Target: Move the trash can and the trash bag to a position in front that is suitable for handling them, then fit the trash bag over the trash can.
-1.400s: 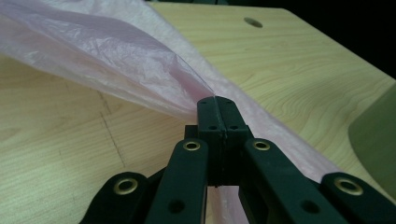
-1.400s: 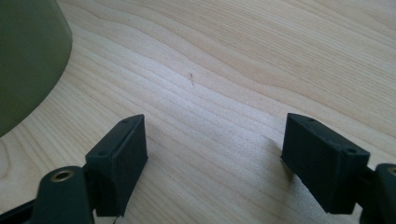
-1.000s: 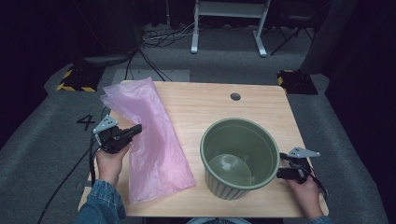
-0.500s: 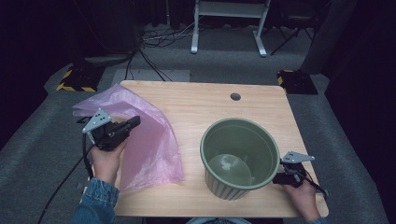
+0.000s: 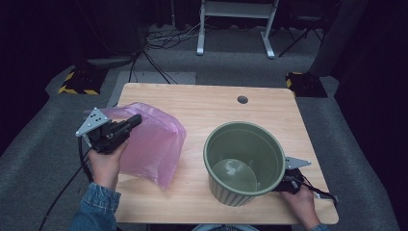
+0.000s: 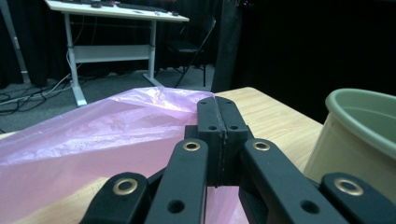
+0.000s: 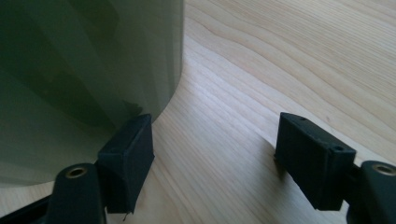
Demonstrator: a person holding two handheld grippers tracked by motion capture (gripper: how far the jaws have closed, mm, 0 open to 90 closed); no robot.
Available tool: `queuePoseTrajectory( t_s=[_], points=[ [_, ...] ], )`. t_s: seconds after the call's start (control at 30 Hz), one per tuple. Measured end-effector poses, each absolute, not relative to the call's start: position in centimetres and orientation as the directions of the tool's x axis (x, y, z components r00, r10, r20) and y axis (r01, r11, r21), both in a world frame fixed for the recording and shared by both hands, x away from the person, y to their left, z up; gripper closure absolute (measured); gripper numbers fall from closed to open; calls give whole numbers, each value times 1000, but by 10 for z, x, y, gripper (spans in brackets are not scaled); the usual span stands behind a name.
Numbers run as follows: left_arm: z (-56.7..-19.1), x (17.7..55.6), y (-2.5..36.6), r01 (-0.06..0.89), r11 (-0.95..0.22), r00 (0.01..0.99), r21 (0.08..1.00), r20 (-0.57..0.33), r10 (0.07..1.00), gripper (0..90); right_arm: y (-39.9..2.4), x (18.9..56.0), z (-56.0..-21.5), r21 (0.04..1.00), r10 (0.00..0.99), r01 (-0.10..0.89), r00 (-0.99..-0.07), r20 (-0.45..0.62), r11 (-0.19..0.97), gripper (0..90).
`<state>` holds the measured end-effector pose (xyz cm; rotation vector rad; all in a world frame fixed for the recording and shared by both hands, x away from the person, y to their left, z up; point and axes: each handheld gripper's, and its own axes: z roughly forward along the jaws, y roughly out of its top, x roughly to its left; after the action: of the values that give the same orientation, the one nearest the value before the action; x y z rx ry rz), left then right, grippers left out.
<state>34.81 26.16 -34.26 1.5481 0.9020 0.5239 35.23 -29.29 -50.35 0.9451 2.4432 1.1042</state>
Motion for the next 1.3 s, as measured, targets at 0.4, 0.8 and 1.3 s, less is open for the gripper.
queuePoseTrajectory(
  t_s=[0.4, 0.8, 1.3],
  points=[
    [-311, 344, 262, 187, -6, 606, 982, -110, 788, 898, -268, 352, -504, 750, 625, 414, -781, 1, 516, 274],
    [-281, 344, 255, 140, -20, 626, 990, -73, 777, 897, -268, 352, -504, 750, 625, 415, -781, 2, 515, 274],
    [-231, 344, 246, 58, -12, 660, 998, -29, 751, 898, -268, 352, -504, 750, 625, 415, -781, 3, 515, 275]
  ],
)
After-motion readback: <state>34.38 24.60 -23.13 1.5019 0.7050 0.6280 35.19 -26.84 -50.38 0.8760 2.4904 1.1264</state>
